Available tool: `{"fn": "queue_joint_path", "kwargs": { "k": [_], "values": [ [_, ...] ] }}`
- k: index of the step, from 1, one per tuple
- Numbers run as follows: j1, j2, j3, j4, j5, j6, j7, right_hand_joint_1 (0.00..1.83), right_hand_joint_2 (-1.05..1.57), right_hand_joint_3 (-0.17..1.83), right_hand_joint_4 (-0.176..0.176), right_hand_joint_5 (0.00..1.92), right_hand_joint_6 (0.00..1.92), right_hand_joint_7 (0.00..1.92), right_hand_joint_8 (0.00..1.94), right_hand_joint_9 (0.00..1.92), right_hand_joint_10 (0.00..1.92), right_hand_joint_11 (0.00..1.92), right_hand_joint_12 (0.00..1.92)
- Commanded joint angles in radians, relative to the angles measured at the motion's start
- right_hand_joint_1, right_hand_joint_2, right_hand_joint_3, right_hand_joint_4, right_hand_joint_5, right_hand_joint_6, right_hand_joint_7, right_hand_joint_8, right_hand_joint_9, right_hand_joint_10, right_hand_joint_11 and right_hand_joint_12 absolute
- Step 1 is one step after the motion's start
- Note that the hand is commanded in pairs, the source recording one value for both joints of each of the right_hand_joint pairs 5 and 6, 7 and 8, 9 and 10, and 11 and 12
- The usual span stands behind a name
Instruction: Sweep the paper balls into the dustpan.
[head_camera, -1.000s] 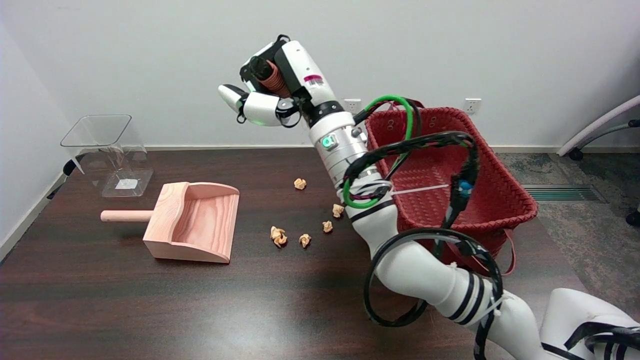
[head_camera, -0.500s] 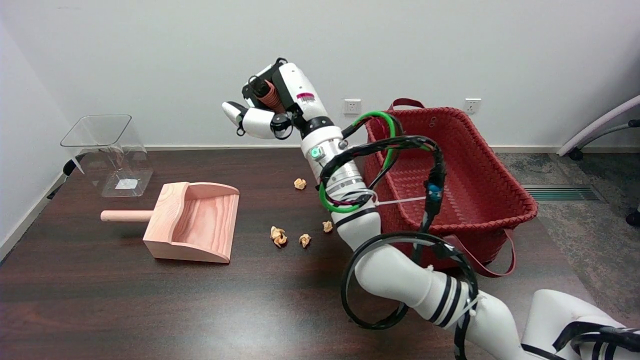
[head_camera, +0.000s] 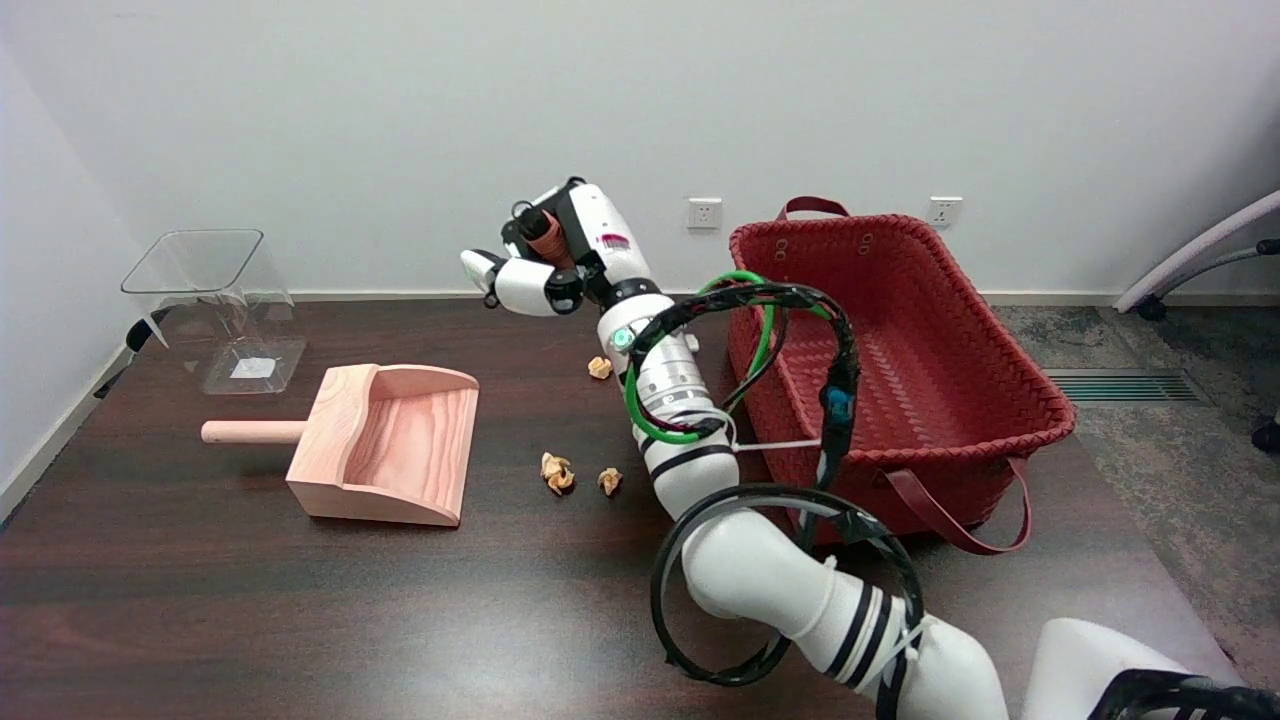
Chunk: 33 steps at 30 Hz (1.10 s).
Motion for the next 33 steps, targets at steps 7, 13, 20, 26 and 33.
{"fn": "queue_joint_path", "kwargs": {
  "k": [7, 13, 20, 26, 33],
  "values": [
    [-0.040, -0.083, 0.089, 0.081, 0.034, 0.178, -0.124, 1.31, 1.26, 0.43, 0.000, 1.92, 1.92, 1.92, 1.92, 1.92, 1.92, 1.92, 1.92],
    [-0.044, -0.083, 0.090, 0.095, 0.023, 0.226, -0.124, 1.34, 1.18, 0.47, 0.000, 1.92, 1.92, 1.92, 1.92, 1.92, 1.92, 1.92, 1.92],
    [-0.047, -0.088, 0.070, 0.123, 0.047, 0.231, -0.117, 1.36, 1.11, 0.52, 0.000, 1.92, 1.92, 1.92, 1.92, 1.92, 1.92, 1.92, 1.92],
    [-0.041, -0.092, 0.045, 0.143, 0.096, 0.230, -0.100, 1.36, 1.09, 0.54, 0.000, 1.92, 1.92, 1.92, 1.92, 1.92, 1.92, 1.92, 1.92],
    [-0.025, -0.110, 0.017, 0.168, 0.118, 0.210, -0.045, 1.35, 1.09, 0.54, 0.000, 1.92, 1.92, 1.92, 1.92, 1.92, 1.92, 1.92, 1.92]
  ]
}}
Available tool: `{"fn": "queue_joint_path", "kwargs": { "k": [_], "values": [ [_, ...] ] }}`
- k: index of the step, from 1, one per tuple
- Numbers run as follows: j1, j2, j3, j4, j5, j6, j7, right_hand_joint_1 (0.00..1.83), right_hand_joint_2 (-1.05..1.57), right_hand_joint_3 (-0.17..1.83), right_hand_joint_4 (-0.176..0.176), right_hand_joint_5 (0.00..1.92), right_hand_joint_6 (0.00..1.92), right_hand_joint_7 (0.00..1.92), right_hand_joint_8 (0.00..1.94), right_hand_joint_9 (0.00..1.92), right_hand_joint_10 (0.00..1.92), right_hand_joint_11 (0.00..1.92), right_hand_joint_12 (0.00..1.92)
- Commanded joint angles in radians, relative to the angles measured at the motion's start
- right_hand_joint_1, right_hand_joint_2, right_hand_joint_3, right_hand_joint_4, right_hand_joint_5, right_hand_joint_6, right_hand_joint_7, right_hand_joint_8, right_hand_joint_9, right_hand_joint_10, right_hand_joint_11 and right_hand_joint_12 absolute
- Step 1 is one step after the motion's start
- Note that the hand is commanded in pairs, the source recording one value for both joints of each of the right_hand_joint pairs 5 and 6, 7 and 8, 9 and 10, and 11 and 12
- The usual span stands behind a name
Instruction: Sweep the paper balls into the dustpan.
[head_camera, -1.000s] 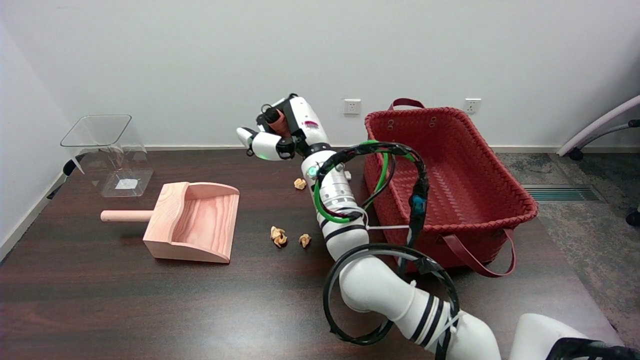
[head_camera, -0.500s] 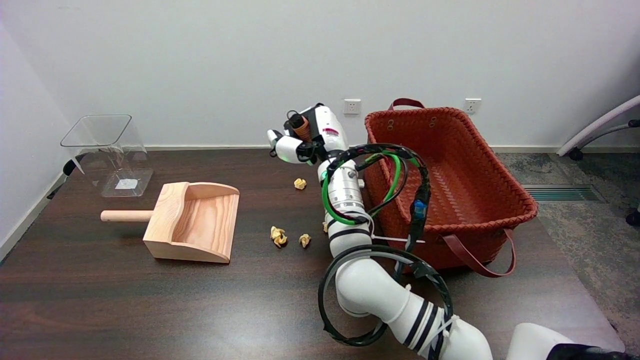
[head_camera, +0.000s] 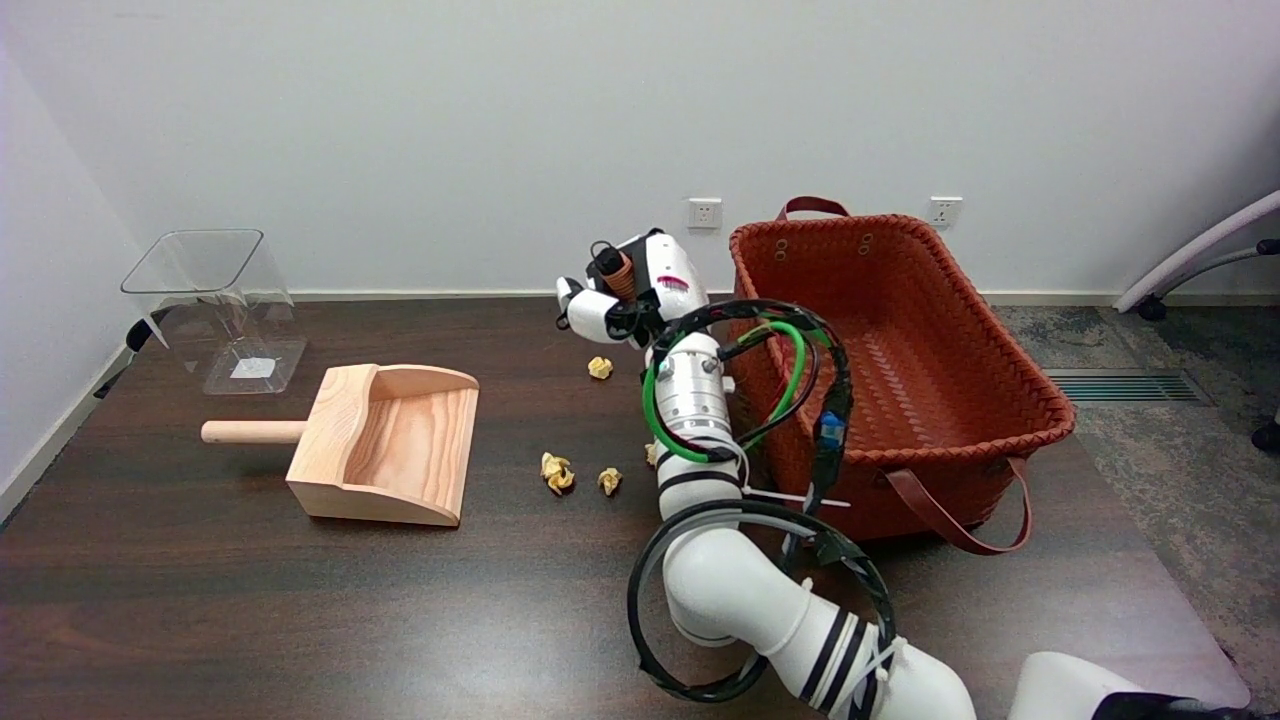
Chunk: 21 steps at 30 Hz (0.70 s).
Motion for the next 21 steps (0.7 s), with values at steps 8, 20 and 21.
{"fn": "queue_joint_path", "kwargs": {
  "k": [8, 20, 21],
  "values": [
    [0.022, -0.043, -0.054, 0.082, 0.069, -0.035, 0.118, 1.35, 1.09, 0.56, 0.000, 1.92, 1.92, 1.92, 1.92, 1.92, 1.92, 1.92, 1.92],
    [0.058, -0.102, -0.066, 0.117, 0.090, -0.077, 0.196, 1.35, 1.10, 0.56, 0.000, 1.92, 1.92, 1.92, 1.92, 1.92, 1.92, 1.92, 1.92],
    [0.063, -0.107, -0.070, 0.122, 0.090, -0.077, 0.204, 1.35, 1.10, 0.56, 0.000, 1.92, 1.92, 1.92, 1.92, 1.92, 1.92, 1.92, 1.92]
  ]
}}
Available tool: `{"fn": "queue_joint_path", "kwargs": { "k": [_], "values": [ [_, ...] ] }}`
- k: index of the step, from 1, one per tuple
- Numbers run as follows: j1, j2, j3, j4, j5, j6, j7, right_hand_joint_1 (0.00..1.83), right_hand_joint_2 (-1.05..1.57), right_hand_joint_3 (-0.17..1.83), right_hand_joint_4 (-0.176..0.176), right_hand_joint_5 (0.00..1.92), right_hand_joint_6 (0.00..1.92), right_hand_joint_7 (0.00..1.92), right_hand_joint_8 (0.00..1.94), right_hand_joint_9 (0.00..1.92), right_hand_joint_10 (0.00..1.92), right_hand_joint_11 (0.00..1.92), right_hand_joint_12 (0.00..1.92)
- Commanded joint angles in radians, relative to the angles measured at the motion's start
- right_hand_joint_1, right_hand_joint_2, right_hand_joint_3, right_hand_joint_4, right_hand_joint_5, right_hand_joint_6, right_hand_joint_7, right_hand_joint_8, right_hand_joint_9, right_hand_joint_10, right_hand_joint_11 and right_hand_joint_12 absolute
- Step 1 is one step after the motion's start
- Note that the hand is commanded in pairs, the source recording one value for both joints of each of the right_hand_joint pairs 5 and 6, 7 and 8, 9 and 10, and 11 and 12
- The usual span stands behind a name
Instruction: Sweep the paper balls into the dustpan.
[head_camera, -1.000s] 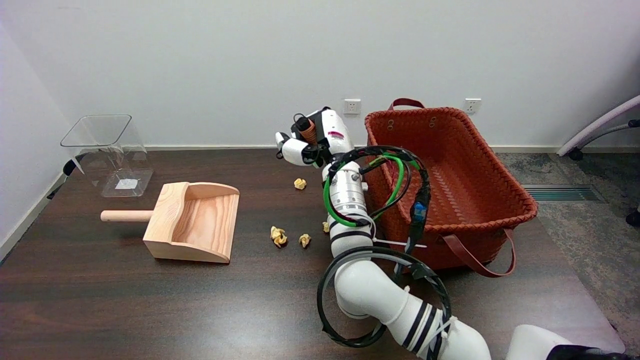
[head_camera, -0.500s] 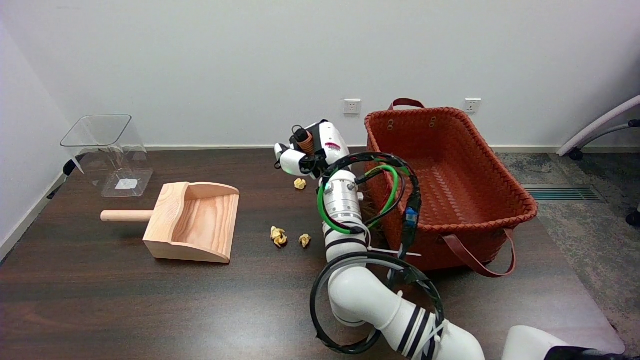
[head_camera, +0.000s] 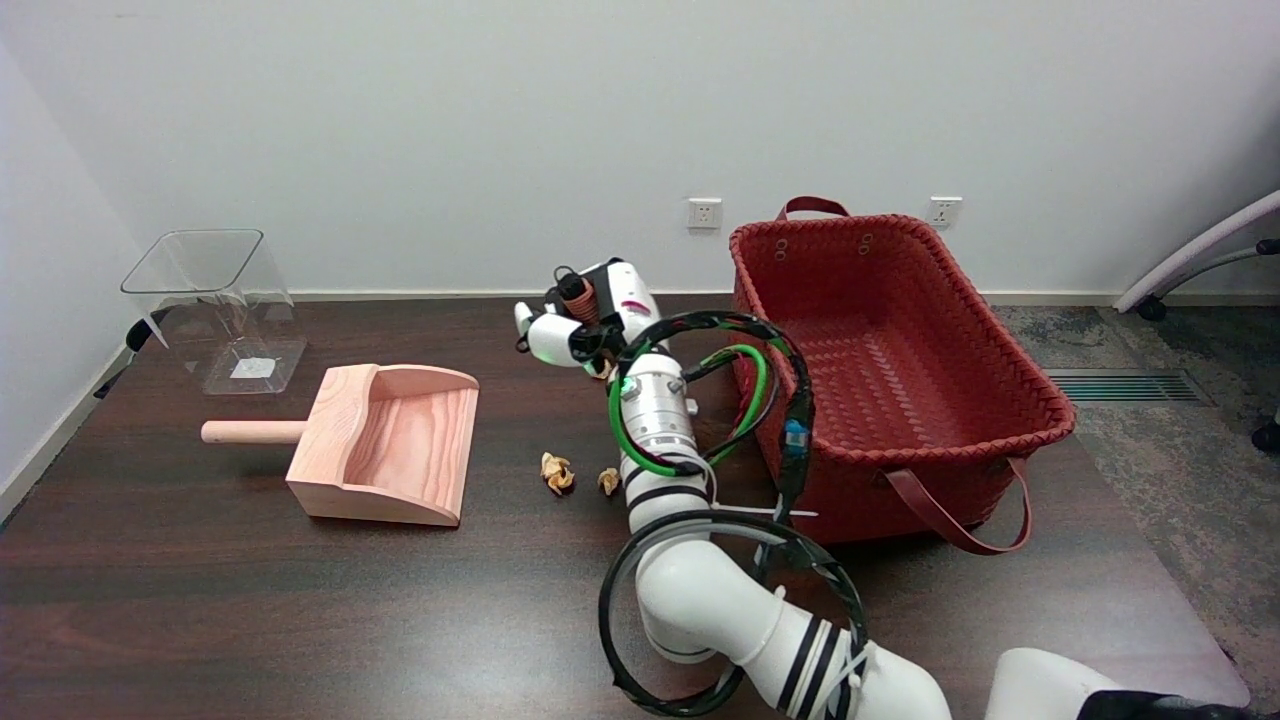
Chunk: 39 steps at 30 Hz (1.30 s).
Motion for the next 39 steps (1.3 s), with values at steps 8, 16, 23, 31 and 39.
{"fn": "queue_joint_path", "kwargs": {
  "k": [8, 16, 23, 31, 39],
  "values": [
    [0.086, -0.105, -0.042, 0.110, 0.028, -0.049, 0.206, 1.34, 1.10, 0.56, 0.000, 1.92, 1.92, 1.92, 1.92, 1.92, 1.92, 1.92, 1.92],
    [0.136, -0.165, -0.041, 0.197, 0.029, -0.052, 0.286, 1.32, 1.14, 0.55, 0.000, 1.92, 1.92, 1.92, 1.92, 1.92, 1.92, 1.92, 1.92],
    [0.185, -0.201, -0.043, 0.277, 0.029, -0.057, 0.339, 1.31, 1.16, 0.53, 0.000, 1.92, 1.92, 1.92, 1.92, 1.92, 1.92, 1.92, 1.92],
    [0.232, -0.227, -0.043, 0.346, 0.029, -0.092, 0.437, 1.30, 1.16, 0.52, 0.000, 1.92, 1.92, 1.92, 1.92, 1.92, 1.92, 1.92, 1.92],
    [0.278, -0.252, -0.049, 0.400, 0.029, -0.123, 0.520, 1.30, 1.17, 0.52, 0.000, 1.92, 1.92, 1.92, 1.92, 1.92, 1.92, 1.92, 1.92]
  ]
}}
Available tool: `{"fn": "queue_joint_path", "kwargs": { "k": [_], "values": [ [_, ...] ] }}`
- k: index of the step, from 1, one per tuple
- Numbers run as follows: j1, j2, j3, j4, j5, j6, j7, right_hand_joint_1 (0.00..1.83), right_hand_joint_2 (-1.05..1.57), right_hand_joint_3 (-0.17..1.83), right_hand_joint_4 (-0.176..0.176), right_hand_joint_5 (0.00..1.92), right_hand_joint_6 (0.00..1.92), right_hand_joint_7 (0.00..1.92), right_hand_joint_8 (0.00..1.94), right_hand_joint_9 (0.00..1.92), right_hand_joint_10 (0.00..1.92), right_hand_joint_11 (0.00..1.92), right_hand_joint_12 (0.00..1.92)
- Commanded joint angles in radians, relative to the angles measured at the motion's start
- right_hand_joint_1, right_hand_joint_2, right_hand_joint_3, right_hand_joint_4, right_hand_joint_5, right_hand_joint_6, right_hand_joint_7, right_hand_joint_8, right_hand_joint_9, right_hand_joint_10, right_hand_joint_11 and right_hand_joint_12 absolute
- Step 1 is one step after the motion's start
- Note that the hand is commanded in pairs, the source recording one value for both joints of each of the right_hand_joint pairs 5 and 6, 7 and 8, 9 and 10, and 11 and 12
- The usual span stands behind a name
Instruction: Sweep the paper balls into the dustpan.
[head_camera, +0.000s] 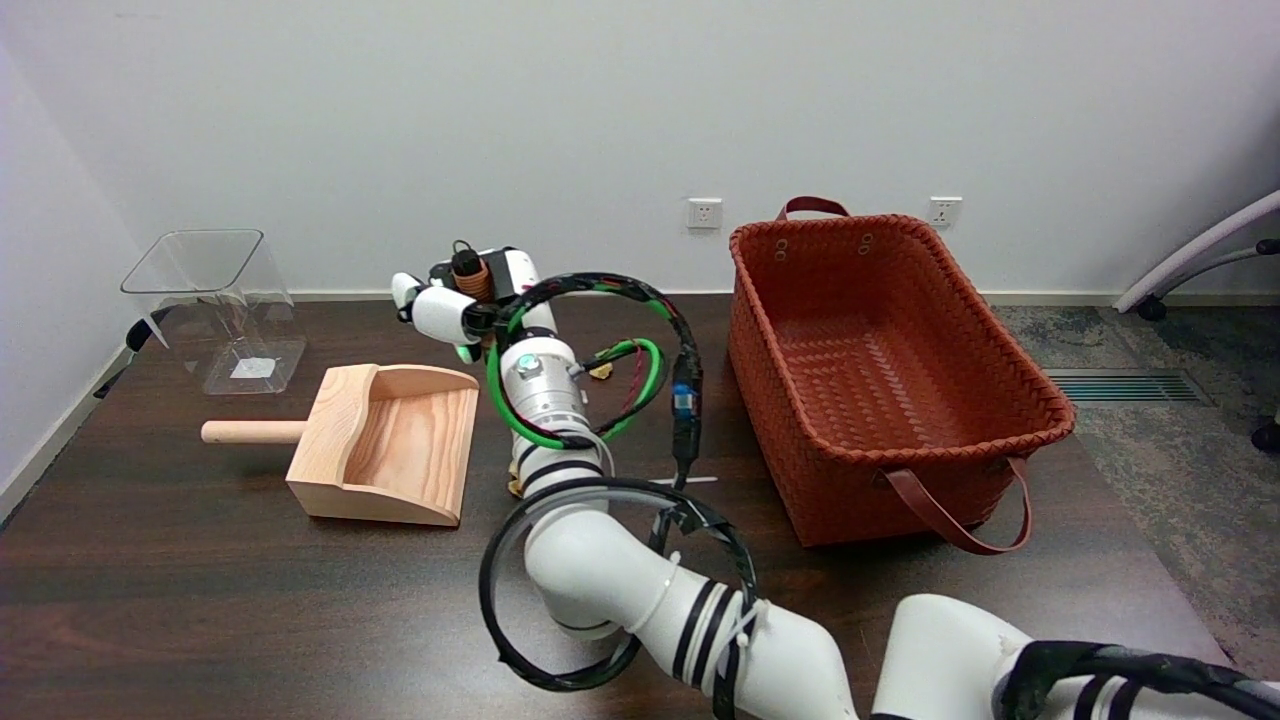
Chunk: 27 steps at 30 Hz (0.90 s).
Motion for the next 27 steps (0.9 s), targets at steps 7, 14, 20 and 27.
{"fn": "queue_joint_path", "kwargs": {
  "k": [7, 14, 20, 27],
  "values": [
    [0.113, -0.069, -0.007, 0.141, 0.009, -0.134, 0.277, 1.30, 1.17, 0.50, 0.000, 1.92, 1.92, 1.92, 1.92, 1.92, 1.92, 1.92, 1.92],
    [0.116, -0.069, -0.002, 0.148, 0.010, -0.173, 0.340, 1.30, 1.17, 0.50, 0.000, 1.92, 1.92, 1.92, 1.92, 1.92, 1.92, 1.92, 1.92],
    [0.130, -0.060, -0.006, 0.137, 0.024, -0.202, 0.377, 1.29, 1.18, 0.49, 0.000, 1.92, 1.92, 1.92, 1.92, 1.92, 1.92, 1.92, 1.92],
    [0.143, -0.045, -0.010, 0.122, -0.020, -0.191, 0.352, 1.28, 1.18, 0.50, 0.000, 1.92, 1.92, 1.92, 1.92, 1.92, 1.92, 1.92, 1.92]
  ]
}}
